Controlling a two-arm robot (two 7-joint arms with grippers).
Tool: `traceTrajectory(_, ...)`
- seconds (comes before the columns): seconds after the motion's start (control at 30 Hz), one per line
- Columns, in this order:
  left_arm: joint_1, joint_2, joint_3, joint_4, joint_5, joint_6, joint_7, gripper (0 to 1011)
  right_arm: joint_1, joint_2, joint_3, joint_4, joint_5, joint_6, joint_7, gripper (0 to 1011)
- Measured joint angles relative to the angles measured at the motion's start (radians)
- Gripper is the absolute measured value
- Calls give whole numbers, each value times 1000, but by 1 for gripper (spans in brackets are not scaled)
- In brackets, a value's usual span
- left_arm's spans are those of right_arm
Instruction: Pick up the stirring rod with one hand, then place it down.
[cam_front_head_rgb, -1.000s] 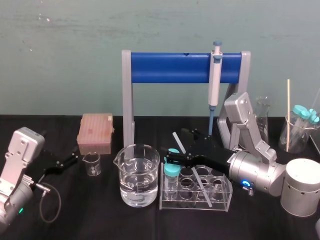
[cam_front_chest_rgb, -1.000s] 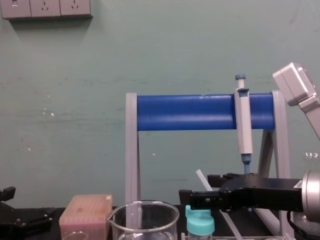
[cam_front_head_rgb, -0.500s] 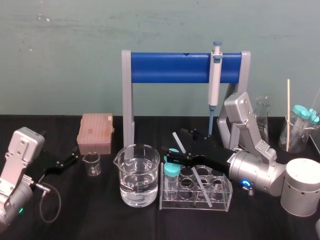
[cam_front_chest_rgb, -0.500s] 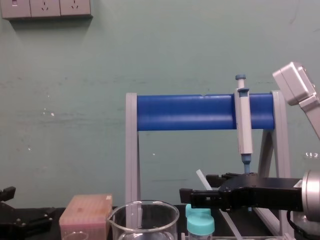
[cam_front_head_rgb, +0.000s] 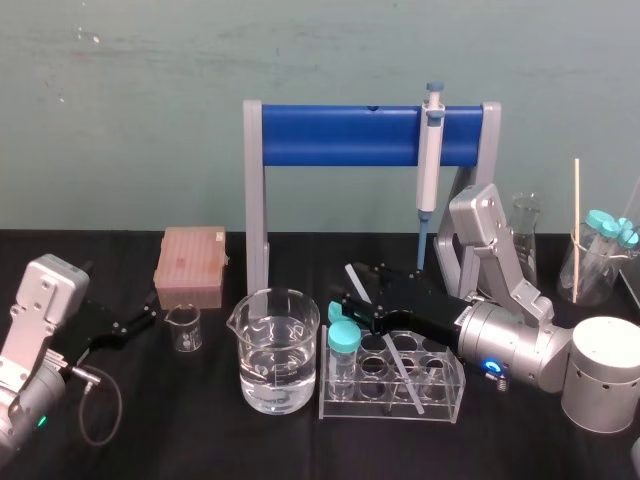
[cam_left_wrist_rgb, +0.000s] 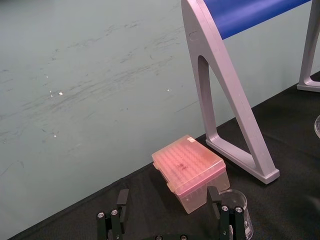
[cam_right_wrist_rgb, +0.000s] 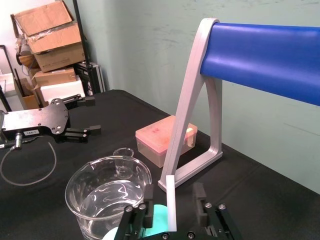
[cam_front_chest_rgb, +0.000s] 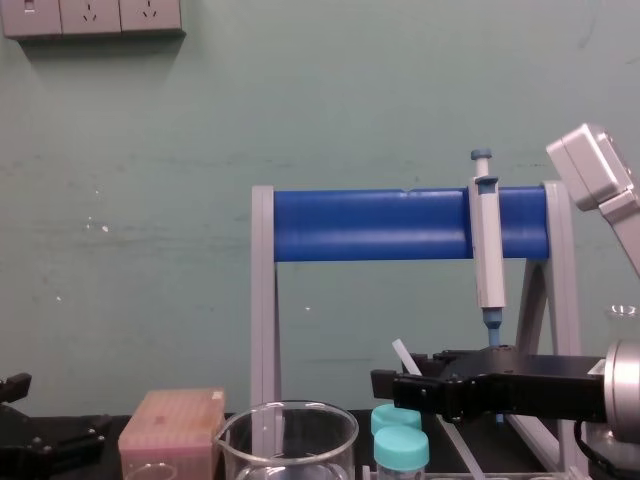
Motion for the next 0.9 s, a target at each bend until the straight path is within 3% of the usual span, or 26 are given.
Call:
traceTrajectory(0.43, 0, 0, 0, 0, 0, 0, 0, 1000, 0, 0, 0, 0, 1, 0, 0, 103)
traceTrajectory(0.67, 0, 0, 0, 0, 0, 0, 0, 1000, -1, -1, 1, 0, 1, -4, -1, 68)
traceTrajectory(0.77, 0, 0, 0, 0, 0, 0, 0, 1000, -12, -5, 10, -1, 1, -31, -5, 67)
traceTrajectory(0.9, 0, 0, 0, 0, 0, 0, 0, 1000, -39, -12, 36, -9, 6, -114, -6, 67)
